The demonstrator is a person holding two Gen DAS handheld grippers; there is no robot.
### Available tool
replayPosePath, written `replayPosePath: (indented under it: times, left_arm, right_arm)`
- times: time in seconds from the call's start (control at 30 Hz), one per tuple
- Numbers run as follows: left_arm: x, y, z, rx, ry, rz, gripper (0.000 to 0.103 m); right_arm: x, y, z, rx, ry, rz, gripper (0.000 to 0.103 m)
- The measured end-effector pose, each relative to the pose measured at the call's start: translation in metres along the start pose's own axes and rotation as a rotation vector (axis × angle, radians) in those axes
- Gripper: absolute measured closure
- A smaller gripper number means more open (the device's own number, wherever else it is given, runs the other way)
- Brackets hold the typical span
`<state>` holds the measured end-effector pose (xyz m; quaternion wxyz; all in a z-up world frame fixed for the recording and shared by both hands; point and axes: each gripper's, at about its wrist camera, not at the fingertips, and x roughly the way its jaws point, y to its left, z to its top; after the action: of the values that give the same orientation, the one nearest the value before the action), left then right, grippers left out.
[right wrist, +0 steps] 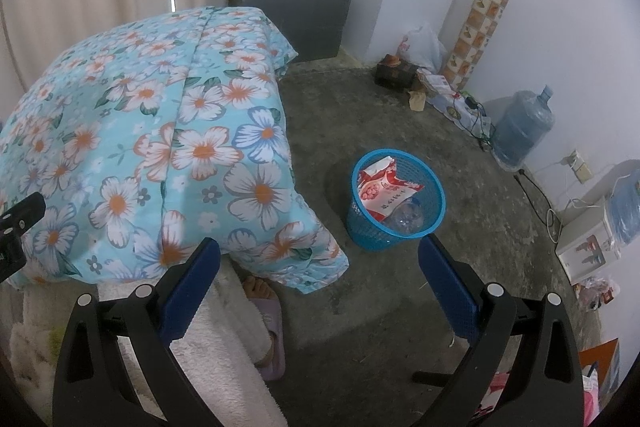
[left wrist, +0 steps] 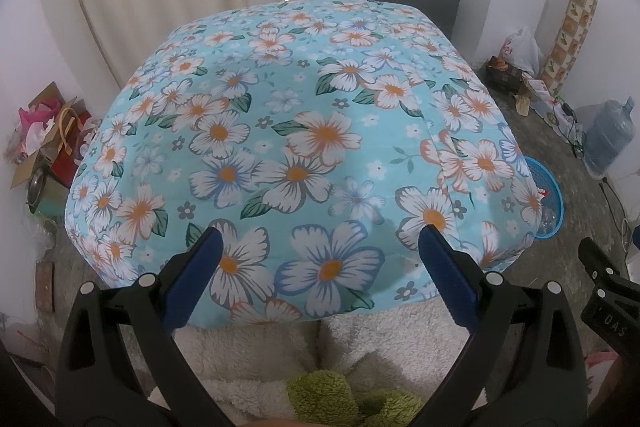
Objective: Collect trash
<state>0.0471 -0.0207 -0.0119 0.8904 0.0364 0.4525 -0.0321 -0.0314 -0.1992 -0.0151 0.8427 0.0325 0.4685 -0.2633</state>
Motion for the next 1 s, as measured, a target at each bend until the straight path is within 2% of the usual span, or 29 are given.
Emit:
replayPosePath:
  times: [1.0]
  left_arm:
    - [0.0008,-0.0001,-0.0009,0.002,0.003,0.001,0.009]
  right_arm:
    - [0.0000,0.0025,-0.0007,-0.004,0.000,0.000,0.007]
